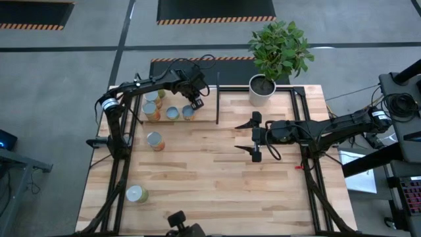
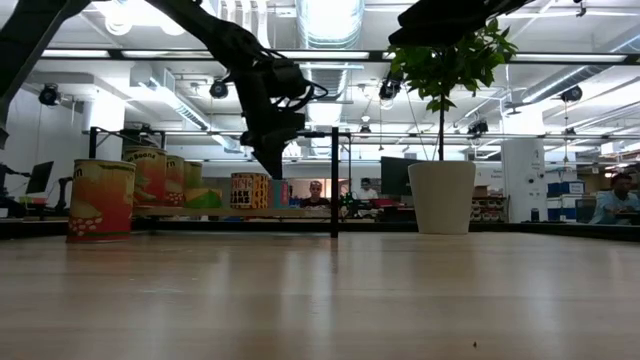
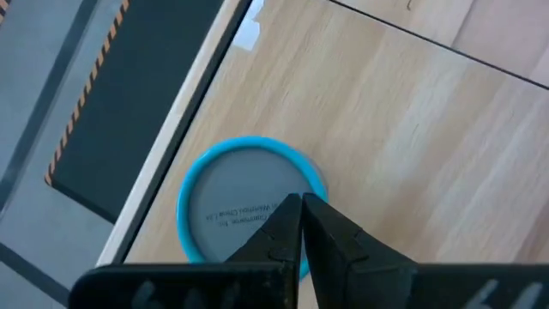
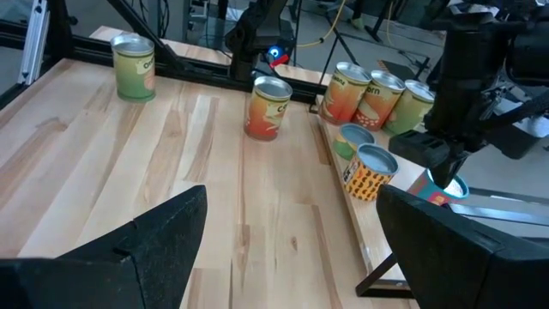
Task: Pick and place cans onto a shelf
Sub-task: Put the small blue corn can on the shelf
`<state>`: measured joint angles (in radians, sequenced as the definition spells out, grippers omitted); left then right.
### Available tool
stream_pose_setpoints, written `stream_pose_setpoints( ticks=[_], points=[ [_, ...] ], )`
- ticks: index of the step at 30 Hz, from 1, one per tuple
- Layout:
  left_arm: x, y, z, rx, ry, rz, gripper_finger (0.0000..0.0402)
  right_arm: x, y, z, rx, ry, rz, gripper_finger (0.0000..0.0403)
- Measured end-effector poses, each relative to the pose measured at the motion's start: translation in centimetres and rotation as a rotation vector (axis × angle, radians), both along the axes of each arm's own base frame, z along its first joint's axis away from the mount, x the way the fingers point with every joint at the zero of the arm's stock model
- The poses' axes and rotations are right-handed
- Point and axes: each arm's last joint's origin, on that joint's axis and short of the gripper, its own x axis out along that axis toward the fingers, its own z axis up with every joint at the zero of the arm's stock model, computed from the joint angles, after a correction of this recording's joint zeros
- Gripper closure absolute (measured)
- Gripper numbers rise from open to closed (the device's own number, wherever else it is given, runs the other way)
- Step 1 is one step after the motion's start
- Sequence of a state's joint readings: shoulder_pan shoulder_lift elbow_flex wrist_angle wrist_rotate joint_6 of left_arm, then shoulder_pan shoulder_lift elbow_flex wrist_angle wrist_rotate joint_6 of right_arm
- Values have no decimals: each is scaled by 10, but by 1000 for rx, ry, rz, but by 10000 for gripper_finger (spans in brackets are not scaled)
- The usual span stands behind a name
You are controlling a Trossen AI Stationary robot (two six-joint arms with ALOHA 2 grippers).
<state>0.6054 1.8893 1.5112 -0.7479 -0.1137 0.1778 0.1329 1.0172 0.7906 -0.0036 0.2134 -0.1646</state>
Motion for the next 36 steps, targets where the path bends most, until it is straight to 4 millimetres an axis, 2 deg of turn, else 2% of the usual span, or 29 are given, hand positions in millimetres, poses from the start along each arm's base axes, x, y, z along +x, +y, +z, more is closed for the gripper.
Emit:
stream_pose_setpoints(
  ticks=[9,14,36],
  points=[
    [-8,-5,4,-39,76,-1,402,0,0,-1,-1,7,0,76],
    [-10,-5,6,-1,121,-16,402,0,0,-1,-1,7,0,76],
    [-13,-7,7,-13,129,-7,402,0,0,-1,-1,7,0,76]
  ],
)
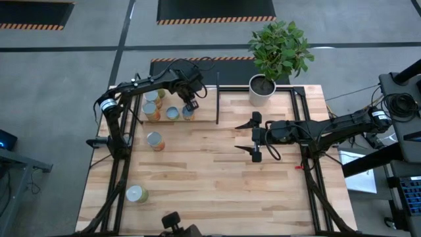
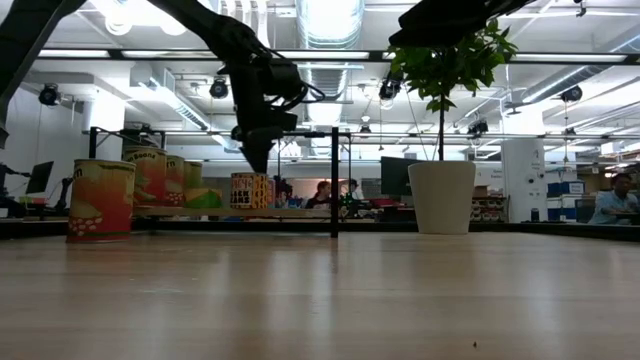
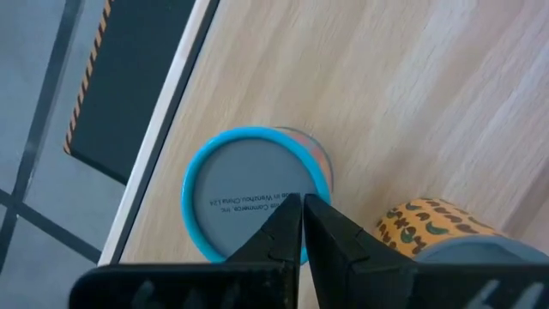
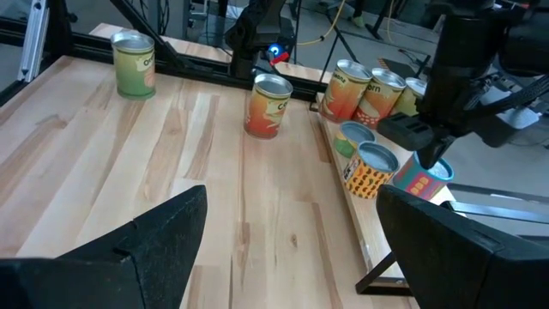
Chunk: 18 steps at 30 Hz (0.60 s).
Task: Pick and place cans onto a shelf
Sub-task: Put the small blue corn can on the shelf
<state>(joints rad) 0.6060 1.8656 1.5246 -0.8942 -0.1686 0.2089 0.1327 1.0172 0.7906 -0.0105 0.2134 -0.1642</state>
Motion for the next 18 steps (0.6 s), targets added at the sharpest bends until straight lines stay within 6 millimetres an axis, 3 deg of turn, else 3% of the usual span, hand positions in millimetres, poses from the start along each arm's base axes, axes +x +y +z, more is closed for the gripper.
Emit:
stream_pose_setpoints(
  ticks=[18],
  points=[
    [-3,-2,0,-27,11,61,402,0,0,0,0,1,0,76]
  ],
)
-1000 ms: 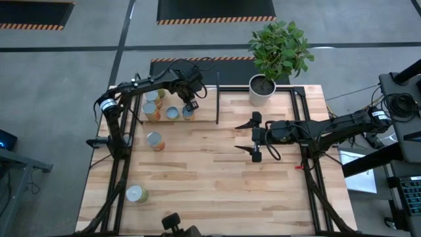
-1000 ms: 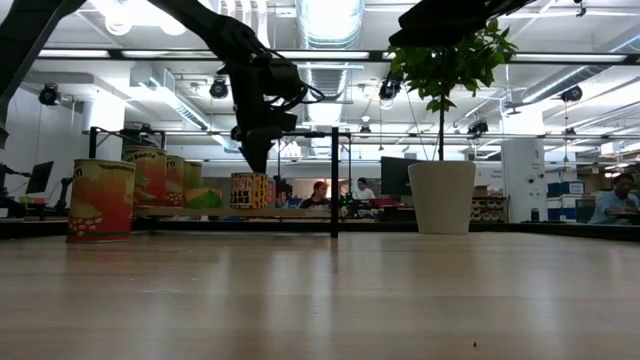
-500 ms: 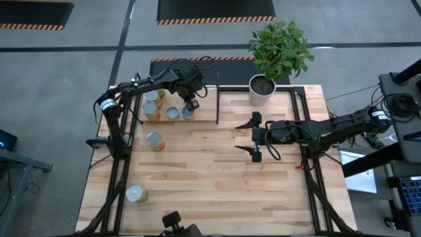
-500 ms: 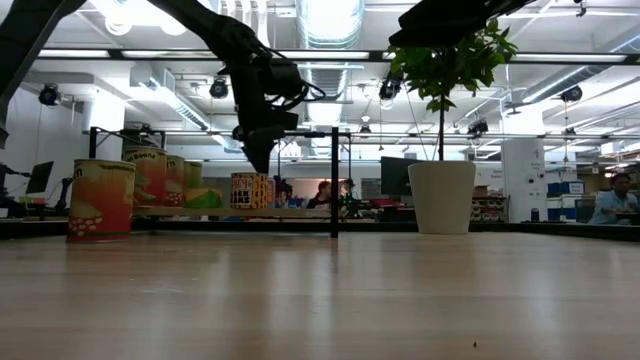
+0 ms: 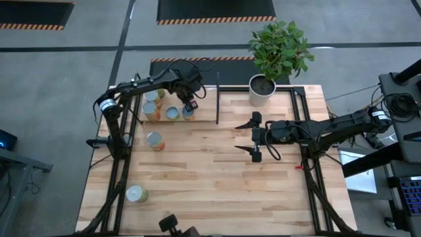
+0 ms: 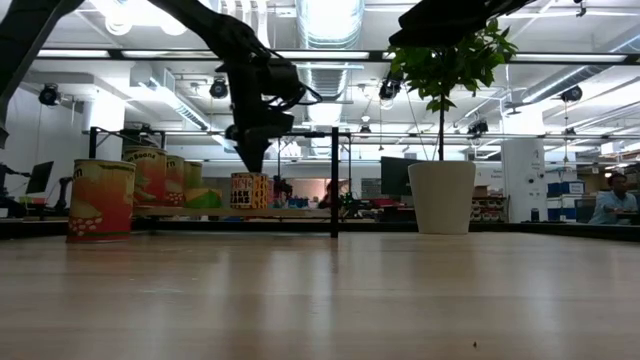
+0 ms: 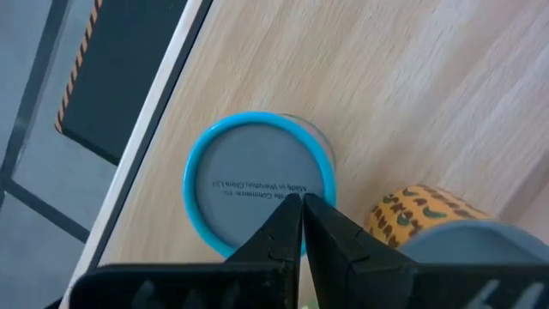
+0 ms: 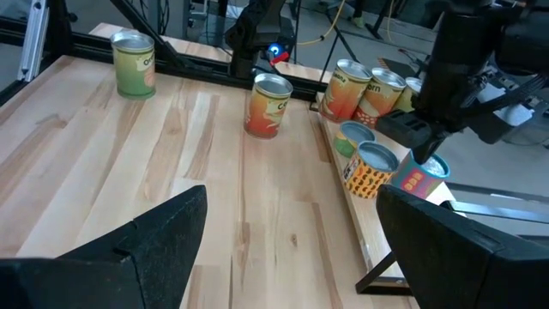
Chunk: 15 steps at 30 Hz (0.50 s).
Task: Pick and place cans onto a shelf
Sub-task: Put the small blue corn can on the shelf
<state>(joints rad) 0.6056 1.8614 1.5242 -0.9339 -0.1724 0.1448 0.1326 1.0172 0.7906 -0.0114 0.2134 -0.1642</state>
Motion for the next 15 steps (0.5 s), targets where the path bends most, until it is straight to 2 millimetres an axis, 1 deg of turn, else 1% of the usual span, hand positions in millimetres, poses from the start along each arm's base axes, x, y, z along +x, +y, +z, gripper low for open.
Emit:
stream_pose_setpoints(
  ticks=[8,15],
  points=[
    [-4,-6,8,-6,1,11,402,0,0,0,7,0,-2,76],
    [-1,0,11,56,-45,18,402,0,0,0,8,-1,-3,76]
  ],
)
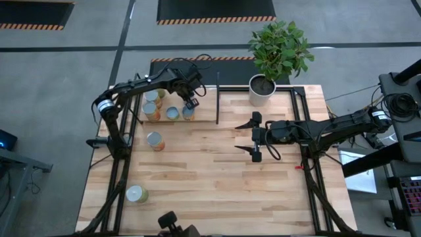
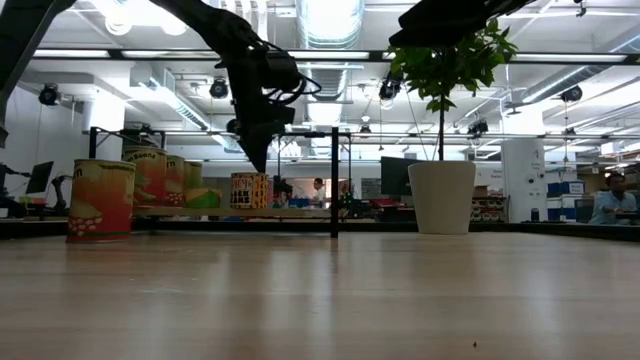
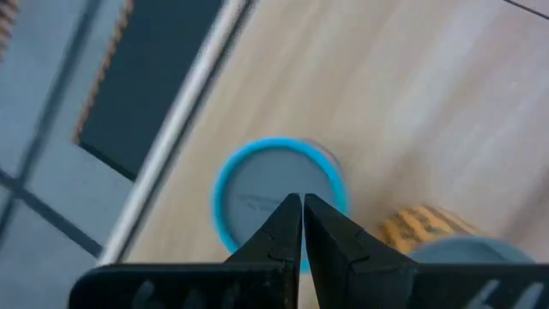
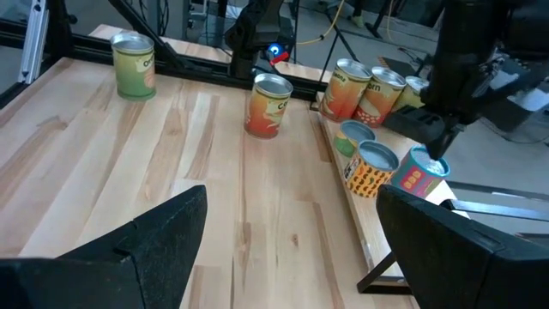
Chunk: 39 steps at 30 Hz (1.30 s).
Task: Pick and place cans onto a shelf
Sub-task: Put the small blue corn can on the shelf
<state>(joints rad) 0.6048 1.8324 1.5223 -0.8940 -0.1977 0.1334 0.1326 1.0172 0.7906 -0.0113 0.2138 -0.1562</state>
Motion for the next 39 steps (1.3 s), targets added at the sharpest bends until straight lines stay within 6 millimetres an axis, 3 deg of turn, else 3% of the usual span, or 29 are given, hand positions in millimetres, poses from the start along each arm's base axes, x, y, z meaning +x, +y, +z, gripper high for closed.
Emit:
stream_pose_setpoints(
  ticks=[14,39],
  points=[
    [3,7,-13,69,75,41,402,0,0,0,6,0,-2,76],
    [3,-8,-19,-20,68,88,401,0,0,0,7,-1,-2,76]
  ],
)
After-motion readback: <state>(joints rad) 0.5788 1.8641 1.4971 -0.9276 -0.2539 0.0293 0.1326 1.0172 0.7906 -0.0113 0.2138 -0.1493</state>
